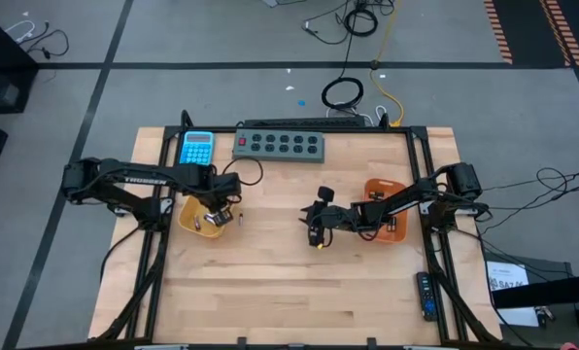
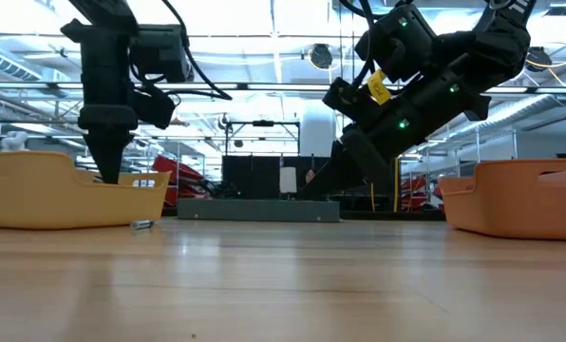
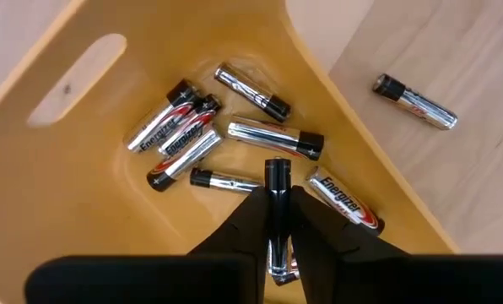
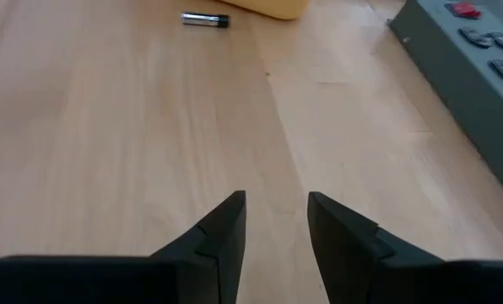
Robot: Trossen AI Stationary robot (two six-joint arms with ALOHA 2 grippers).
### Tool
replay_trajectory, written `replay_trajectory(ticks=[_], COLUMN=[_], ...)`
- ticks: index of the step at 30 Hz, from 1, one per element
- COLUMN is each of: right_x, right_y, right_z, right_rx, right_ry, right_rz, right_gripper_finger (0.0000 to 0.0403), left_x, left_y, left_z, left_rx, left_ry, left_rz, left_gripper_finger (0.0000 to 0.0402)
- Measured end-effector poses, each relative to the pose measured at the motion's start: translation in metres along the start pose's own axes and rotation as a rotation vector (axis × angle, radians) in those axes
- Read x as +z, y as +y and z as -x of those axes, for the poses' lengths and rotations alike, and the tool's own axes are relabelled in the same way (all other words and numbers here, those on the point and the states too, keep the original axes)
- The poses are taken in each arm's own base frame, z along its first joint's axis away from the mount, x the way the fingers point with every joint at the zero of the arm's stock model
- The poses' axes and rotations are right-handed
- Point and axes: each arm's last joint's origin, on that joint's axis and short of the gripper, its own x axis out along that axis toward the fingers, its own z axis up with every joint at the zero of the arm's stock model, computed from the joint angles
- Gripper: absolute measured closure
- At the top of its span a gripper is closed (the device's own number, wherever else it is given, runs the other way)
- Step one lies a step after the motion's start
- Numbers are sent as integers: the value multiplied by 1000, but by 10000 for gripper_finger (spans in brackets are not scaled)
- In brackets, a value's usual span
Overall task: Sort batteries
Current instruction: Put the white battery into the yellow bin
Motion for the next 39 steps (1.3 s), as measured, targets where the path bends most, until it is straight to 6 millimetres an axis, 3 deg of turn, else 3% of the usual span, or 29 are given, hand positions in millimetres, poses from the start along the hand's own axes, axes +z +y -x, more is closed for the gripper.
replay_trajectory(ticks=[6, 15, 22, 27, 33, 39], right_x=[0, 0, 0, 0, -1, -1], right_y=[1, 1, 0, -3, -5, -5], right_z=[0, 0, 0, -1, -2, -2], right_rx=[18, 18, 17, 11, 27, 27], right_ry=[0, 3, 4, 7, 16, 15], right_rz=[0, 1, 1, -4, -15, -17], right_gripper_finger=[283, 282, 282, 282, 282, 282], left_x=[1, 7, 20, 19, 19, 22], left_y=[-1, -3, -23, -47, -63, -72], left_z=[0, 7, 28, 19, -2, -20], left_rx=[0, 2, -68, -43, -38, -125], left_ry=[-9, -54, -174, -188, -111, -19], left_rz=[-1, 18, -67, -271, -367, -291], left_gripper_finger=[332, 227, 217, 217, 217, 217])
